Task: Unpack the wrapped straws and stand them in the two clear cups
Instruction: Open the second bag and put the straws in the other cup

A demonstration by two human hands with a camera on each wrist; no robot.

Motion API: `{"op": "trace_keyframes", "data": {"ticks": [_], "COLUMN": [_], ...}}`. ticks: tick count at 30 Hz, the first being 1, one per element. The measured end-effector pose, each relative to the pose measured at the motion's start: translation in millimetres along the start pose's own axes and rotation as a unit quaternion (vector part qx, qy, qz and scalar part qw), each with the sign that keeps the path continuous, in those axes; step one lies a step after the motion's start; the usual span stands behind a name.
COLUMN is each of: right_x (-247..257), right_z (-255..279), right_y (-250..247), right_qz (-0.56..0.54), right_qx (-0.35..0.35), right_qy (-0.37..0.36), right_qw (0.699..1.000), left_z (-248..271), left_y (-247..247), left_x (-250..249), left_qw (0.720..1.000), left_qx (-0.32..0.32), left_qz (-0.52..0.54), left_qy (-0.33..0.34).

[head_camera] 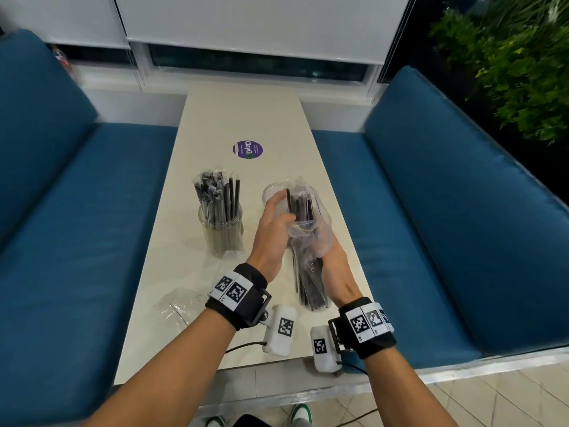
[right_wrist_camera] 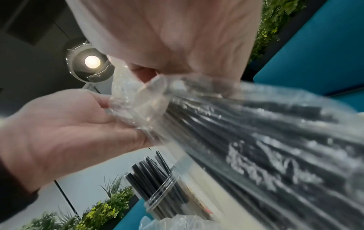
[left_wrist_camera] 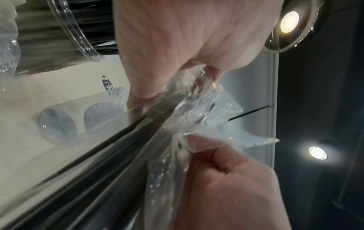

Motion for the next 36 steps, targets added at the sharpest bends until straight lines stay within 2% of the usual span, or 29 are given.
{"op": "trace_keyframes", "data": {"ticks": [2,4,9,13,19,22,24,26,29,31,33,36], "right_x": [-5,0,0,0,-7,0,5,8,5,3,-5,-12], "right_z": [2,3,1,2,-1,-1,-1,1,3,3,1,-8], "right_y": [2,0,-13,-23,-17,-15,-12,-14,-35,-45,-43,-50], "right_qz": [-0.011,-0.012,-0.052,-0.074,-0.069,-0.063,-0.022,0.01,-0.033,0.017,0.049,0.021], "right_qx": [0.003,-0.018,-0.078,-0.109,-0.099,-0.083,-0.069,-0.063,-0.091,-0.088,-0.045,-0.034], "right_qy": [0.012,-0.005,-0.036,-0.045,-0.024,-0.043,-0.066,-0.087,-0.069,-0.065,-0.04,-0.018], "right_qw": [1.0,1.0,0.995,0.99,0.992,0.994,0.995,0.994,0.993,0.994,0.997,0.999], "left_z": [5,7,5,8,-1,-7,-9,-12,-23,-30,-32,-30], "left_y": [5,10,1,9,16,8,3,2,-4,-4,2,14], "left_x": [6,8,2,-1,9,7,4,3,2,0,-2,2], "left_qw": [1.0,0.998,0.985,0.981,0.994,0.994,0.992,0.993,0.989,0.982,0.977,0.977], "left_qx": [0.02,0.032,-0.041,-0.023,0.017,-0.043,-0.088,-0.103,-0.138,-0.147,-0.151,-0.133], "left_qz": [-0.004,-0.047,-0.149,-0.175,-0.103,-0.097,-0.078,-0.047,0.043,0.114,0.147,0.166], "left_qy": [-0.01,0.006,0.071,0.079,0.025,0.03,0.035,0.027,-0.008,-0.022,-0.025,-0.031]}}
Point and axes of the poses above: each hand's wrist, its own z-axis away from the middle knuckle, its own y-axis out of the palm, x = y × z, the point moved 10 cm from there along -z, towards the middle knuckle, and after that the axes turned 7 degrees about -x, right-handed, at the moved point
